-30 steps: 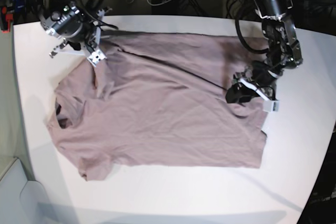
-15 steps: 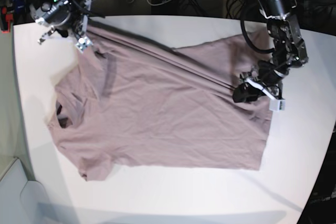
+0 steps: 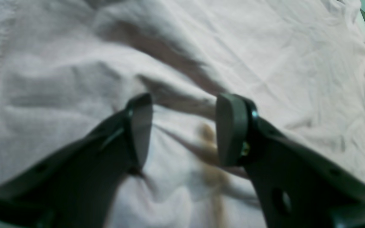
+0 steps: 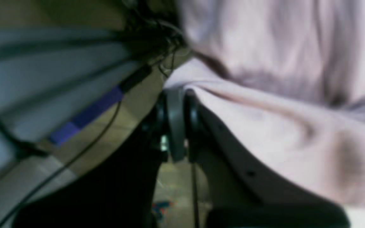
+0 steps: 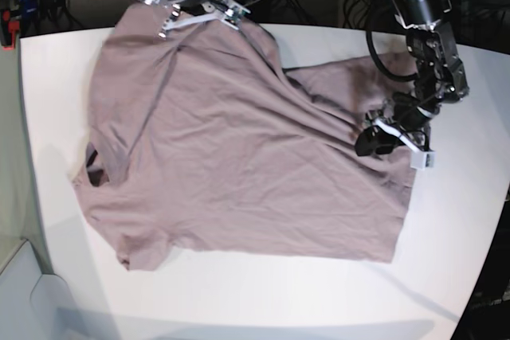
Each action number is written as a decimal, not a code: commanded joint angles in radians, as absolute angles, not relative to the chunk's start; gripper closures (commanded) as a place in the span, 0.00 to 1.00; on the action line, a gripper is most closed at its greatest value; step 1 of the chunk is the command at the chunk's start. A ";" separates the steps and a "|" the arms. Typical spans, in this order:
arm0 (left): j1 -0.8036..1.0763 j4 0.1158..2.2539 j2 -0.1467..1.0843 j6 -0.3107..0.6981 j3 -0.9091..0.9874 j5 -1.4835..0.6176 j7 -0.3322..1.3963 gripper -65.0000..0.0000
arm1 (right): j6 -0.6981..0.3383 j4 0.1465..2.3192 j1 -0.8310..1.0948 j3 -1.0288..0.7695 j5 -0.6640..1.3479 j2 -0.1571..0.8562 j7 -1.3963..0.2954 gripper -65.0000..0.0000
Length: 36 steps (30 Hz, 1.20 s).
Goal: Layout the t-shirt on the table in an organized manner, then fold the t-shirt properly
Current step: 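Pull the shirt collar edge with the right gripper away from the hem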
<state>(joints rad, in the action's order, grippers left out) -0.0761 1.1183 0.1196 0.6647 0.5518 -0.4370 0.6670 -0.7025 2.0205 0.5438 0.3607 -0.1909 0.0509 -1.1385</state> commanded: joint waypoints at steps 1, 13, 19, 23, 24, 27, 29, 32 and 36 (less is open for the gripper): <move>-0.070 1.116 0.133 0.618 0.552 -0.371 0.723 0.49 | -0.698 2.032 0.553 0.384 -0.148 0.044 -1.113 1.00; -0.065 1.122 0.148 0.618 0.552 -0.371 0.723 0.49 | -0.698 2.034 0.553 0.288 -0.148 0.073 -1.129 1.00; -0.064 1.121 0.148 0.618 0.553 -0.371 0.722 0.49 | -0.698 2.038 0.567 0.130 -0.148 0.073 -1.118 1.00; -0.062 1.124 0.148 0.618 0.556 -0.371 0.722 0.49 | -0.698 2.040 0.573 0.108 -0.148 0.073 -1.118 1.00; -0.062 1.124 0.148 0.618 0.556 -0.371 0.722 0.49 | -0.698 2.040 0.573 0.102 -0.148 0.071 -1.118 0.98; -0.062 1.124 0.148 0.618 0.558 -0.371 0.722 0.49 | -0.698 2.040 0.575 0.073 -0.148 0.062 -1.118 0.85; -0.062 1.124 0.148 0.618 0.558 -0.371 0.722 0.49 | -0.698 2.040 0.575 0.050 -0.148 0.050 -1.118 0.76; -0.062 1.124 0.148 0.618 0.558 -0.371 0.722 0.49 | -0.698 2.040 0.575 0.016 -0.148 0.047 -1.119 0.65; -0.062 1.124 0.148 0.618 0.558 -0.371 0.722 0.49 | -0.698 2.040 0.573 -0.050 -0.148 0.050 -1.119 0.60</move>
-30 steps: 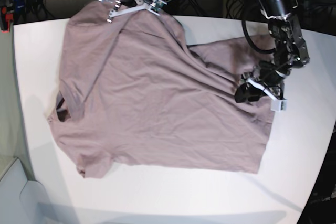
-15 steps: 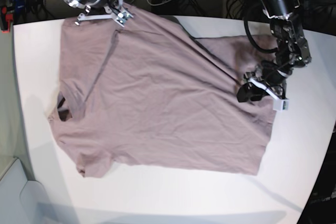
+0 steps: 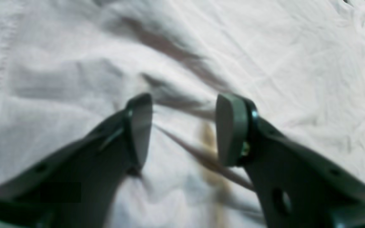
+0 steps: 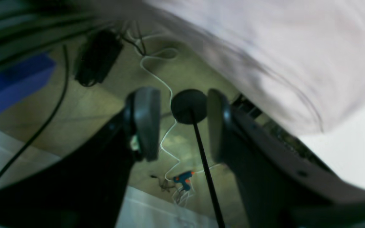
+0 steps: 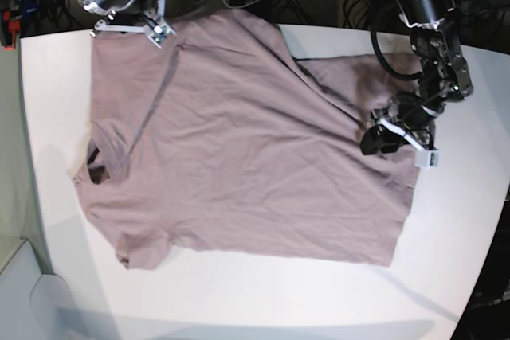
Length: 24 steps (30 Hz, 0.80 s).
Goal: Layout the t-shirt on the table in an organized manner, then fold the t-shirt properly
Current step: 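Pull the shirt collar edge with the right gripper away from the hem, then release the shirt with the right gripper and move the left gripper outward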
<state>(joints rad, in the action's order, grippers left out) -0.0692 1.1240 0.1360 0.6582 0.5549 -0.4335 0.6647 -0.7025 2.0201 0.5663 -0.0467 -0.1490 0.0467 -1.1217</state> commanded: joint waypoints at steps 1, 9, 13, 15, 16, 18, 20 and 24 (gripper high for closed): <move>-0.062 1.124 0.147 0.618 0.558 -0.371 0.723 0.49 | -0.698 2.040 0.572 -0.084 -0.148 0.050 -1.119 0.60; -0.059 1.139 0.147 0.618 0.552 -0.371 0.731 0.49 | -0.698 2.038 0.456 -0.332 -0.148 0.073 -1.124 0.60; -0.021 1.221 0.148 0.618 0.558 -0.371 0.731 0.49 | -0.698 2.032 0.329 -0.366 -0.148 0.079 -1.129 0.60; -0.004 1.268 0.148 0.618 0.558 -0.371 0.742 0.49 | -0.698 2.031 0.265 -0.364 -0.148 0.079 -1.129 0.60; 0.001 1.287 0.150 0.618 0.558 -0.371 0.763 0.49 | -0.698 2.031 0.228 -0.363 -0.148 0.079 -1.129 0.60; 0.002 1.310 0.163 0.618 0.561 -0.371 0.799 0.49 | -0.698 2.023 0.166 -0.363 -0.148 0.073 -1.129 0.60; 0.004 1.316 0.174 0.618 0.561 -0.371 0.809 0.49 | -0.698 2.003 0.111 -0.346 -0.148 0.073 -1.129 0.60; 0.025 1.333 0.177 0.619 0.625 -0.371 0.819 0.49 | -0.698 1.913 0.035 -0.266 -0.148 0.073 -1.129 0.61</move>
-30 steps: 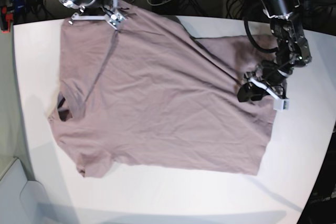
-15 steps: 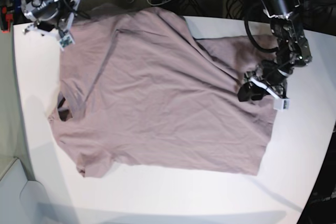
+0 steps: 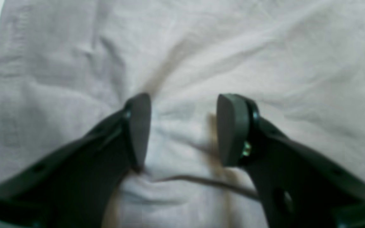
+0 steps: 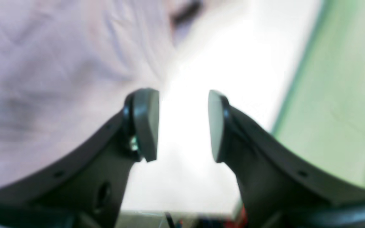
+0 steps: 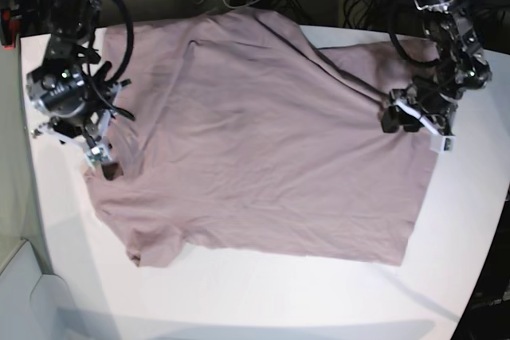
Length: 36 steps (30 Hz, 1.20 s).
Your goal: Layout the t-shirt on the table in an organized manner, then fold the t-shirt properly
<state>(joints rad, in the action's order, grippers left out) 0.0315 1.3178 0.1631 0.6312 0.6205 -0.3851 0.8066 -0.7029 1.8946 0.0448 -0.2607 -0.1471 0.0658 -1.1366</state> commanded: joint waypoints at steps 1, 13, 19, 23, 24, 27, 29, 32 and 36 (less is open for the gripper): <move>0.036 1.348 0.177 0.619 0.645 -0.371 0.819 0.49 | -0.698 1.888 0.018 -0.248 -0.148 0.073 -1.129 0.61; 0.056 1.596 0.165 0.619 0.720 -0.415 0.943 0.49 | -0.698 1.748 -0.124 -0.090 -0.148 0.045 -1.125 0.67; 0.013 1.583 0.170 0.607 0.716 -0.542 0.932 0.49 | -0.698 1.732 -0.119 -0.058 -0.148 0.035 -1.121 0.73; -0.087 1.420 0.156 0.611 0.688 -0.492 0.931 0.49 | -0.698 1.662 -0.130 -0.059 -0.148 0.044 -1.110 0.69; -0.105 1.382 0.154 0.611 0.679 -0.479 0.931 0.49 | -0.698 1.652 -0.136 -0.059 -0.148 0.050 -1.098 0.69; -0.160 1.299 0.151 0.615 0.673 -0.449 0.901 0.49 | -0.698 1.635 -0.143 -0.061 -0.148 0.070 -1.084 0.69; -0.183 1.256 0.151 0.615 0.667 -0.427 0.865 0.49 | -0.698 1.635 -0.147 -0.061 -0.148 0.073 -1.084 0.69; -0.189 1.207 0.160 0.613 0.630 -0.427 0.826 0.49 | -0.698 1.635 -0.147 -0.061 -0.148 0.088 -1.084 0.69; -0.196 1.168 0.162 0.613 0.615 -0.427 0.788 0.49 | -0.698 1.635 -0.151 -0.061 -0.148 0.093 -1.082 0.69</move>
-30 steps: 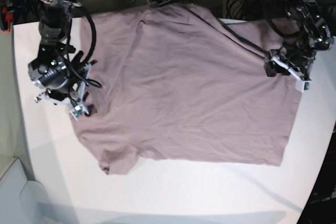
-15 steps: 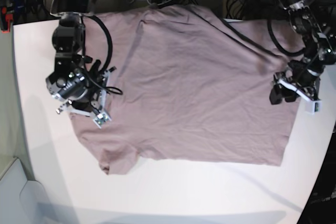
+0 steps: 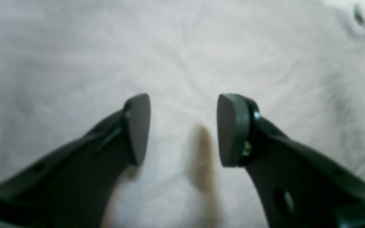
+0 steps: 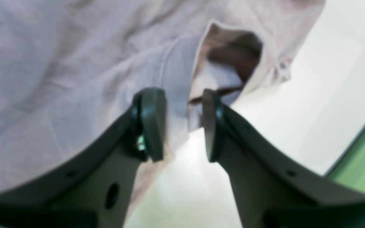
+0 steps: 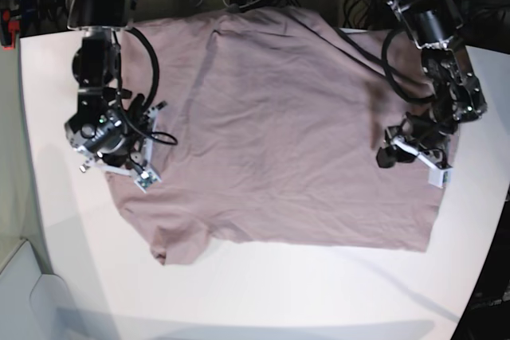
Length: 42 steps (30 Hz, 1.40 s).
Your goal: Layout the t-shirt on the table in an organized manner, then fold the t-shirt properly
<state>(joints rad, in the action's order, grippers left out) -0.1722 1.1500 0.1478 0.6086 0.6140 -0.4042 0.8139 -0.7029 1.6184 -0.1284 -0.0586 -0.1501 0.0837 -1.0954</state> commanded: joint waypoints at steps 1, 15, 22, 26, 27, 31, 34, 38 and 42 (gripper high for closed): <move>-0.196 1.162 0.162 0.613 0.615 -0.427 0.785 0.49 | -0.698 1.633 -0.160 -0.061 -0.148 0.093 -1.082 0.69; -0.208 1.142 0.162 0.615 0.616 -0.426 0.785 0.49 | -0.698 1.524 -0.208 -0.105 -0.148 0.101 -1.082 0.58; -0.208 1.142 0.162 0.613 0.616 -0.426 0.785 0.49 | -0.698 1.523 -0.205 -0.102 -0.145 0.105 -1.082 0.69; -0.208 1.141 0.163 0.613 0.621 -0.409 0.783 0.49 | -0.698 1.498 -0.205 -0.104 -0.145 0.116 -1.082 0.95; -0.208 1.141 0.163 0.613 0.621 -0.392 0.783 0.49 | -0.698 1.495 -0.206 -0.104 -0.145 0.127 -1.082 1.00; -0.208 1.141 0.162 0.615 0.622 -0.355 0.783 0.49 | -0.698 1.521 -0.205 -0.104 -0.145 0.150 -1.082 1.00; -0.208 1.141 0.162 0.615 0.622 -0.361 0.783 0.49 | -0.698 1.595 -0.189 -0.105 -0.143 0.157 -1.092 1.00; -0.209 1.141 0.162 0.615 0.622 -0.361 0.783 0.49 | -0.698 1.643 -0.191 -0.102 -0.143 0.145 -1.158 0.98; -0.209 1.141 0.160 0.615 0.622 -0.361 0.783 0.49 | -0.698 1.644 -0.194 -0.102 -0.143 0.127 -1.190 0.76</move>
<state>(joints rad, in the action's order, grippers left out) -0.1864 1.1271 0.1486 0.6086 0.6209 -0.3435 0.8028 -0.7029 1.6253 -0.1715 -0.1001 -0.1425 0.1188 -1.1961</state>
